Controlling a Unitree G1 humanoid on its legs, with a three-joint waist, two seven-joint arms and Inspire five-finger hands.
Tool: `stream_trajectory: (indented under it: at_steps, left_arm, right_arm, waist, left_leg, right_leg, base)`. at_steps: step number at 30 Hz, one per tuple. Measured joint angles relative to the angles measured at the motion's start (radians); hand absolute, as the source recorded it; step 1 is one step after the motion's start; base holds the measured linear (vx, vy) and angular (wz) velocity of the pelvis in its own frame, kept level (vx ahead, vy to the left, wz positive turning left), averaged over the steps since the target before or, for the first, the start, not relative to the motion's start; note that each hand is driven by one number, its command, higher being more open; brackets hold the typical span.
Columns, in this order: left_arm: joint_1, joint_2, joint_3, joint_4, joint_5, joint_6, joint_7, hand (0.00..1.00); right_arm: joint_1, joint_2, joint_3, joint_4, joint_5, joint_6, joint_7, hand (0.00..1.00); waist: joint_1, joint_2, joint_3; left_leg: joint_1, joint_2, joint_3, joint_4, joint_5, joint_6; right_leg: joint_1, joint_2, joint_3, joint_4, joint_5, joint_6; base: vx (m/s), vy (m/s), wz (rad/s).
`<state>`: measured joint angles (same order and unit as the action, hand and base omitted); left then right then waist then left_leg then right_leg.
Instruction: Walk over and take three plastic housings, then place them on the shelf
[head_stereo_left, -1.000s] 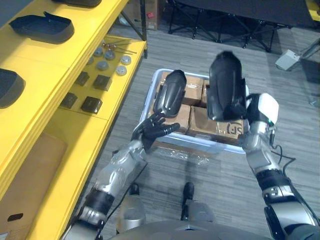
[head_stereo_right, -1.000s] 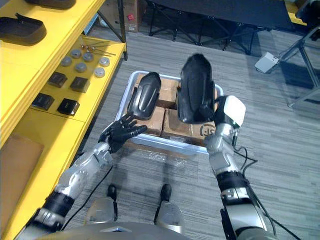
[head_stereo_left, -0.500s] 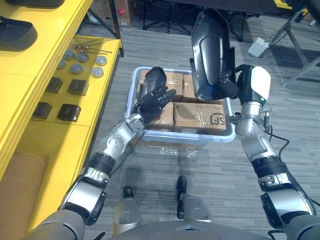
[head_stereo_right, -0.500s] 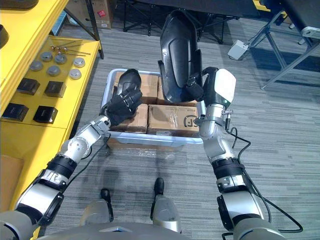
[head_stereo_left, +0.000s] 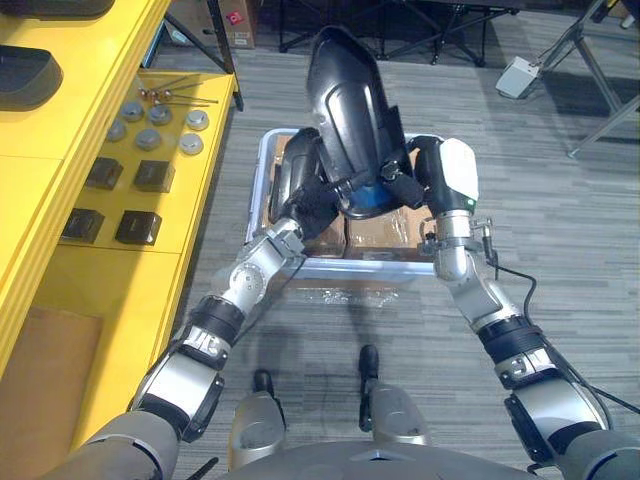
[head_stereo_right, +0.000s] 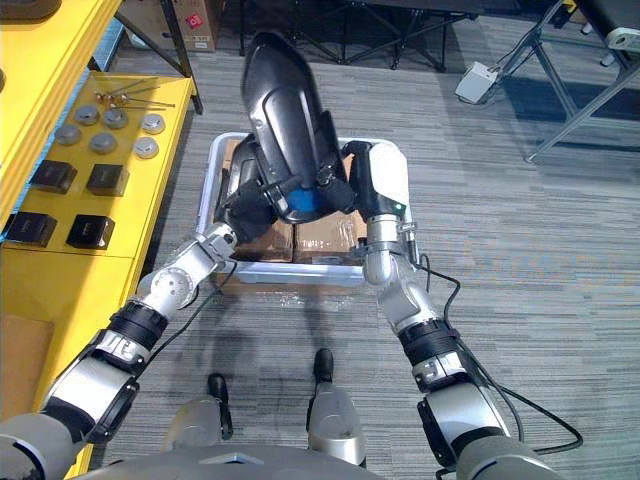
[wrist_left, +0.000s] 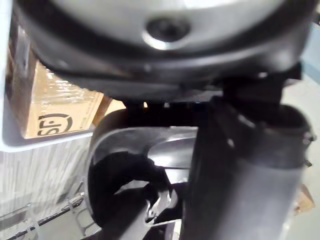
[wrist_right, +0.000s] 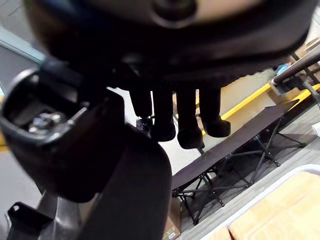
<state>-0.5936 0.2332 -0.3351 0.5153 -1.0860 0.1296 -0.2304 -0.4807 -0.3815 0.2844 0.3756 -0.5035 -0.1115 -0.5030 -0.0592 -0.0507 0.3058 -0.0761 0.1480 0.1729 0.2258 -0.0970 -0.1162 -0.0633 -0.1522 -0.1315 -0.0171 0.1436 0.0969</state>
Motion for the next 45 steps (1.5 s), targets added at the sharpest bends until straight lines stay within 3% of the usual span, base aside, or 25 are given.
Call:
stream_trajectory:
  at_steps: [5,6,8,14,18,32,33,41,45]
  left_arm:
    - [0.000,0.001,-0.010,0.006,0.000,-0.001,0.003,1.00]
    - [0.000,0.000,-0.013,0.006,0.000,-0.008,0.007,0.00]
    - [0.000,-0.001,-0.016,0.006,0.001,-0.030,0.018,0.00]
    - [-0.001,-0.017,-0.025,0.003,0.000,-0.169,0.123,0.00]
    - [0.007,-0.032,-0.001,-0.015,0.008,-0.230,0.176,0.00]
    - [0.114,-0.060,0.036,-0.087,0.113,-0.260,0.194,0.00]
    - [0.133,-0.061,0.036,-0.096,0.113,-0.264,0.190,0.00]
    - [0.238,-0.059,0.037,-0.167,0.168,-0.321,0.197,0.00]
    - [0.353,-0.084,0.043,-0.363,0.435,-0.354,0.327,0.00]
  right_arm:
    - [0.009,0.000,0.023,-0.033,0.020,0.000,0.013,0.00]
    - [0.018,0.000,0.026,-0.045,0.021,0.000,0.014,0.00]
    - [0.039,0.001,0.039,-0.068,0.050,0.000,0.014,0.00]
    - [0.175,0.042,0.043,-0.152,0.085,-0.006,0.017,0.00]
    - [0.269,0.052,0.043,-0.177,0.083,-0.053,0.019,0.00]
    - [0.372,0.085,0.070,-0.235,0.060,-0.090,-0.023,0.00]
    - [0.385,0.085,0.072,-0.240,0.041,-0.090,-0.028,1.00]
    - [0.438,0.106,0.099,-0.293,0.069,-0.089,-0.027,1.00]
    - [0.504,0.131,0.089,-0.345,0.257,-0.072,-0.018,1.00]
  waist:
    - [-0.002,0.012,0.008]
    - [-0.002,0.015,0.009]
    - [-0.003,0.015,0.010]
    - [-0.002,0.015,0.010]
    - [-0.004,0.015,0.010]
    - [-0.019,-0.003,0.006]
    - [-0.019,-0.004,0.006]
    - [-0.016,-0.027,-0.021]
    - [-0.001,-0.026,-0.068]
  left_leg:
    - [0.000,0.000,0.001,0.000,0.000,0.000]
    - [0.000,0.000,0.001,-0.001,0.000,0.000]
    - [0.000,0.000,0.002,-0.002,0.000,0.000]
    - [0.004,0.000,0.009,-0.004,-0.001,0.000]
    - [0.016,0.000,0.018,-0.009,-0.002,0.000]
    - [0.068,0.002,0.036,-0.040,-0.005,-0.001]
    - [0.077,0.002,0.036,-0.044,-0.005,-0.001]
    - [0.109,-0.002,0.035,-0.071,-0.005,-0.001]
    - [0.124,-0.005,0.033,-0.088,-0.003,-0.002]
  right_leg:
    - [-0.001,0.000,0.000,-0.001,0.000,0.000]
    - [-0.001,0.000,0.001,-0.001,0.000,0.000]
    - [-0.002,0.000,0.001,-0.002,0.000,0.000]
    - [-0.002,0.000,0.005,-0.003,0.000,0.000]
    - [0.003,0.000,0.014,-0.003,0.000,0.000]
    - [0.038,0.005,0.026,-0.022,-0.001,0.001]
    - [0.048,0.005,0.025,-0.027,-0.001,0.000]
    - [0.080,0.006,0.023,-0.053,0.000,0.001]
    - [0.092,0.006,0.009,-0.059,0.000,0.002]
  base:
    - [0.00,0.000,0.00]
    - [0.00,0.000,0.00]
    - [0.00,0.000,0.00]
    - [0.00,0.000,-0.01]
    - [0.00,0.000,-0.06]
    - [0.00,0.005,-0.04]
    - [0.00,0.000,0.00]
    - [0.00,0.000,0.00]
    - [0.00,0.006,0.02]
